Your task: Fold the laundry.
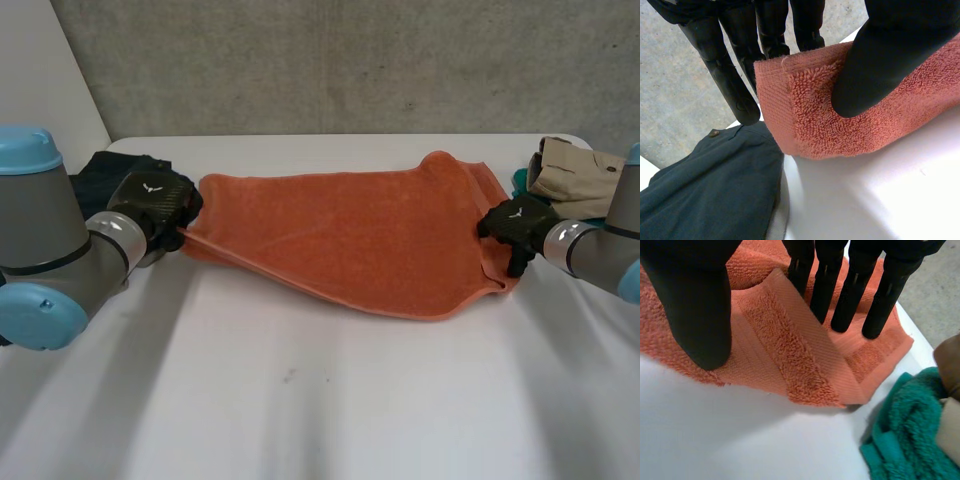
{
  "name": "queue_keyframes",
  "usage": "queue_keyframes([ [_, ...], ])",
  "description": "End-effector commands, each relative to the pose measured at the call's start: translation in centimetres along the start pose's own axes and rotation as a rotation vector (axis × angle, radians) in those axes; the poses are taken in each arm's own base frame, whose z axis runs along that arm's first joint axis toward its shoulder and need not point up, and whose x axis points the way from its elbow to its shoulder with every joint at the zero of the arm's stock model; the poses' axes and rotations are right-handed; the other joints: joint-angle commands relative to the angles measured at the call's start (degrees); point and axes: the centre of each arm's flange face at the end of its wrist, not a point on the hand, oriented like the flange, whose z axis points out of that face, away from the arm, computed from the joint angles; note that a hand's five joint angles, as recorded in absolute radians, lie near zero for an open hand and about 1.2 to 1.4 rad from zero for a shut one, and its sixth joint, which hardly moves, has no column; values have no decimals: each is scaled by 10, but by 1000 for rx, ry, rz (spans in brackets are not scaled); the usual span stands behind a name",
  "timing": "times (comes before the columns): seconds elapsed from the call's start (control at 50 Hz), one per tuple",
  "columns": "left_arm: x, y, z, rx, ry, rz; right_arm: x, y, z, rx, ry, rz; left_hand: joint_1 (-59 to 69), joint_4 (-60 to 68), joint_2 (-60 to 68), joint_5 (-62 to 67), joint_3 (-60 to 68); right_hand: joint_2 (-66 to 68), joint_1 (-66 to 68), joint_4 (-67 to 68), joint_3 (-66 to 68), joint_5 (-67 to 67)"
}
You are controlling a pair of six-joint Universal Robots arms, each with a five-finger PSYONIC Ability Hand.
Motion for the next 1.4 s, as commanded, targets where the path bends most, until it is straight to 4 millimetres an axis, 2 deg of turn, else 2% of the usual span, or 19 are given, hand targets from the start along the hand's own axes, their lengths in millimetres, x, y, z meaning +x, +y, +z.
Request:
queue_keyframes([
  [0.02,-2,1,-1,-3,-4,-1,0,-4,2,3,8,31,131,112,114,138,117,415,415,415,414,414],
  [0.1,-8,-7,-6,14,-20,-2,12,-26,-16,25,49,64,131,112,114,138,117,415,415,415,414,414],
  [0.12,-10,-8,-8,17,-26,-2,18,-36,-30,36,66,80,131,112,114,138,117,415,415,415,414,414],
  [0.24,-31,-20,-26,38,-82,-8,14,-59,-82,28,75,70,131,112,114,138,117,415,415,415,414,414],
  [0.26,-35,-23,-34,38,-95,-2,14,-60,-89,25,79,65,131,112,114,138,117,415,415,415,414,414],
  [0.28,-37,-22,-39,31,-101,2,18,-59,-102,13,96,65,131,112,114,138,117,415,415,415,414,414],
  [0.36,-40,-19,-65,-9,-103,-5,31,-41,-129,-51,144,103,131,112,114,138,117,415,415,415,414,414],
  [0.4,-39,-16,-77,-35,-97,-8,32,-39,-141,-72,154,116,131,112,114,138,117,415,415,415,414,414],
  [0.5,-29,5,-122,-167,-26,117,19,-41,-192,-213,69,88,131,112,114,138,117,415,415,415,414,414],
  [0.56,-16,19,-143,-223,55,234,17,-26,-207,-321,-9,90,131,112,114,138,117,415,415,415,414,414],
  [0.62,-10,30,-150,-253,105,294,20,-9,-219,-386,-64,102,131,112,114,138,117,415,415,415,414,414],
  [0.7,-9,36,-149,-251,125,319,25,-5,-211,-347,-8,135,131,112,114,138,117,415,415,415,414,414],
  [0.74,-9,36,-141,-217,132,301,26,-4,-199,-303,38,177,131,112,114,138,117,415,415,415,414,414],
  [0.84,-9,32,-104,-114,122,269,25,3,-170,-218,120,239,131,112,114,138,117,415,415,415,414,414],
  [0.94,-9,24,-61,0,98,239,21,2,-146,-140,175,230,131,112,114,138,117,415,415,415,414,414],
  [1.0,-8,20,-42,42,87,246,23,6,-128,-121,237,219,131,112,114,138,117,415,415,415,414,414],
  [1.02,-8,20,-28,55,74,249,23,7,-122,-114,256,210,131,112,114,138,117,415,415,415,414,414],
  [1.24,-8,26,55,61,-65,274,25,2,-61,-17,405,100,131,112,114,138,117,415,415,415,414,414],
  [1.4,-5,29,87,99,-88,281,29,0,-30,15,480,64,131,112,114,138,117,415,415,415,414,414],
])
